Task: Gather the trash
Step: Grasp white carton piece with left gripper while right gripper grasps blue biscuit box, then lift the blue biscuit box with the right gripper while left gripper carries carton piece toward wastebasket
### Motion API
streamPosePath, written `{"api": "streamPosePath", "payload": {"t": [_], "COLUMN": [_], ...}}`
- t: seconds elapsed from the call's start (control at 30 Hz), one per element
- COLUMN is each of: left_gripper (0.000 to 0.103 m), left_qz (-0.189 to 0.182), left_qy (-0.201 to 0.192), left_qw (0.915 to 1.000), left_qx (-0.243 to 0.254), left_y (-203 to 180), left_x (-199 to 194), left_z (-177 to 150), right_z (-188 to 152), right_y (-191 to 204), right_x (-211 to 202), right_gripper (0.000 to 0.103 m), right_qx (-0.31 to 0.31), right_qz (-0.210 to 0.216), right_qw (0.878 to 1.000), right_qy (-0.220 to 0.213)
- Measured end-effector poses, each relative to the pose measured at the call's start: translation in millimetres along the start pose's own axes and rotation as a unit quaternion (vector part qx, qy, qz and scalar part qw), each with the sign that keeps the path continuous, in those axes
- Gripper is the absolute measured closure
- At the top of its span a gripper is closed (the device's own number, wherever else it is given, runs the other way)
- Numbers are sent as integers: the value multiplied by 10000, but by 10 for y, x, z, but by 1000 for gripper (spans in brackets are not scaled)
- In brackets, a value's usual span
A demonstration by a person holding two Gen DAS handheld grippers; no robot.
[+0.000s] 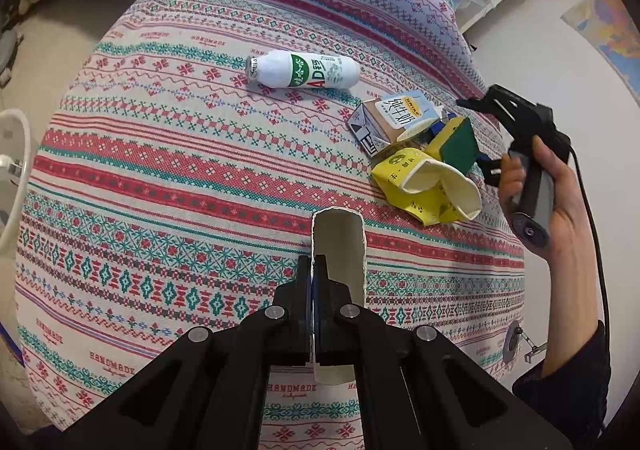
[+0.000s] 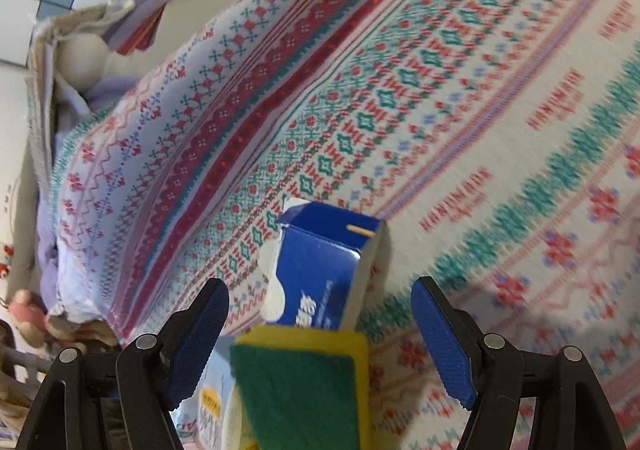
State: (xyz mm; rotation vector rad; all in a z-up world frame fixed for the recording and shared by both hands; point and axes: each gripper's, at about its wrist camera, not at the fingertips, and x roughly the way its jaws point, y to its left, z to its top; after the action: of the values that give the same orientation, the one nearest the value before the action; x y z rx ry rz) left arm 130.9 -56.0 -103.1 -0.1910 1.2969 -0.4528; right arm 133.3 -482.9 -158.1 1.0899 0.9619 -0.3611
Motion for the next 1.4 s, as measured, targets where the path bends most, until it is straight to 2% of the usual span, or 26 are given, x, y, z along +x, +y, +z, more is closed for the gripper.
{"api": "streamPosePath", "payload": {"t": [0.13,0.2,0.23,0.3,0.33,0.37,0.43,0.5,0.53,0.63,0.77,0.87,0.97,1.1,1.23,1.3,1.33,1.4], "left_gripper": [103,103,103,103,103,103,103,103,103,103,103,103,103,103,103,103,103,103], "left_qz": [-3,-30,-51,-31,-12,-7,-32,-39,-27,-19,-43,-59,-89,-97,-128,-119,-115,-105], "left_qy": [-72,-138,-196,-331,-377,-397,-372,-347,-350,-360,-410,-491,-542,-581,-579,-594,-598,-583], "left_qw": [10000,9999,9998,9994,9992,9991,9993,9994,9994,9993,9991,9988,9985,9982,9981,9980,9980,9980], "left_qx": [0,13,36,106,130,136,102,74,66,42,-15,-24,-55,-86,-188,-189,-194,-213], "left_y": [37,48,47,42,36,41,64,86,101,136,176,209,243,295,388,420,440,472], "left_x": [-71,-156,-203,-289,-317,-331,-327,-331,-332,-340,-364,-421,-466,-507,-555,-575,-582,-581], "left_z": [24,47,63,89,96,100,97,84,83,85,118,146,165,172,156,153,153,156], "right_z": [59,53,40,8,14,22,42,33,23,3,-58,-110,-151,-194,-266,-241,-206,-121], "right_y": [68,189,234,334,336,348,463,612,616,586,638,713,769,900,969,883,789,614], "right_x": [161,236,257,247,205,130,-33,-159,-162,-76,-43,34,-52,-360,-449,-372,-320,-263], "right_gripper": [29,34,40,65,86,91,96,96,96,96,96,97,100,102,103,102,99,80], "right_qx": [145,-205,-378,-688,-583,-491,-703,-1141,-1197,-1110,-1211,-1264,-1317,-1607,-1801,-1640,-1437,-1221], "right_qz": [35,-302,-475,-712,-479,-231,-120,-238,-223,-87,42,-40,38,215,297,198,107,-134], "right_qw": [9998,9992,9981,9950,9971,9985,9974,9928,9923,9938,9926,9920,9910,9852,9815,9852,9886,9913], "right_qy": [145,148,138,89,128,108,-86,-272,-229,-58,-54,-47,-219,-551,-578,-466,-438,-470]}}
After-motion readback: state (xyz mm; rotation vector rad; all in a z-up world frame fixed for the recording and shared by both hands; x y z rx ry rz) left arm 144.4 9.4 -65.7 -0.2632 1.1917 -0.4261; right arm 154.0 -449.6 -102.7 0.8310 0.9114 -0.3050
